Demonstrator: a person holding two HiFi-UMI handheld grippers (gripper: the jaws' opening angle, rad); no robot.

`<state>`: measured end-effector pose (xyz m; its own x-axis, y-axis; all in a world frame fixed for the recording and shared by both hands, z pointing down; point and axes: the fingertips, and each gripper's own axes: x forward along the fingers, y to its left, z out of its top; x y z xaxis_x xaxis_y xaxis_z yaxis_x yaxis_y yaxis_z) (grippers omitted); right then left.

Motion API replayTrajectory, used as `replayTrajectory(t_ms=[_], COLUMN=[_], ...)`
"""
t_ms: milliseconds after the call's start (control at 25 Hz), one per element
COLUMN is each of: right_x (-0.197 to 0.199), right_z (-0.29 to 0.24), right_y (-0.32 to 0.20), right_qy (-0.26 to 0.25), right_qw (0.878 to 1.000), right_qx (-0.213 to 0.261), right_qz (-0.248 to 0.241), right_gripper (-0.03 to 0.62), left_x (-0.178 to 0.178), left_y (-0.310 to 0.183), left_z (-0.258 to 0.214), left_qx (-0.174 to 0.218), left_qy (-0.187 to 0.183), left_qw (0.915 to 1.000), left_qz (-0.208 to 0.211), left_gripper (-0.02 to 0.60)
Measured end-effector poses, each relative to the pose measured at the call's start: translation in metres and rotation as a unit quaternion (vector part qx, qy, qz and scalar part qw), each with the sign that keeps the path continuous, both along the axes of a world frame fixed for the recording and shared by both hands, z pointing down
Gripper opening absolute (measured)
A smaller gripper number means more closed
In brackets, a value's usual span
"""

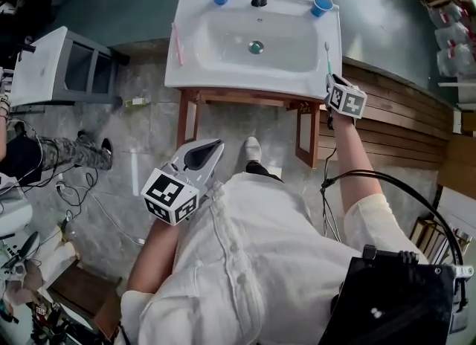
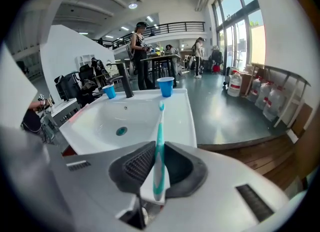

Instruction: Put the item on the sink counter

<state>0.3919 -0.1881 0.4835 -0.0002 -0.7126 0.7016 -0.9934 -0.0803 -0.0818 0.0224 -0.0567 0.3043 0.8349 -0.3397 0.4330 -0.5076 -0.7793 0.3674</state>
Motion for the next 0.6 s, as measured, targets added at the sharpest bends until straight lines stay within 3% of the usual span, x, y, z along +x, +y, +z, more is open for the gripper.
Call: replayTrajectory(t_ms=[600], right_x=[-0.151], right_z=[-0.036], right_y=[0.089], right_qy=[-0.027], right_qw=[0.998], right_qx=[0.028], right_qz=[-0.054], right_gripper=[0.052], left_x=[-0.094], left_y=[0.097], left_z=[0.010], left_qx=[-0.002], left_qy=[0.023], left_qw=[0.9997], left_qz=[0.011], left_gripper=[0.005])
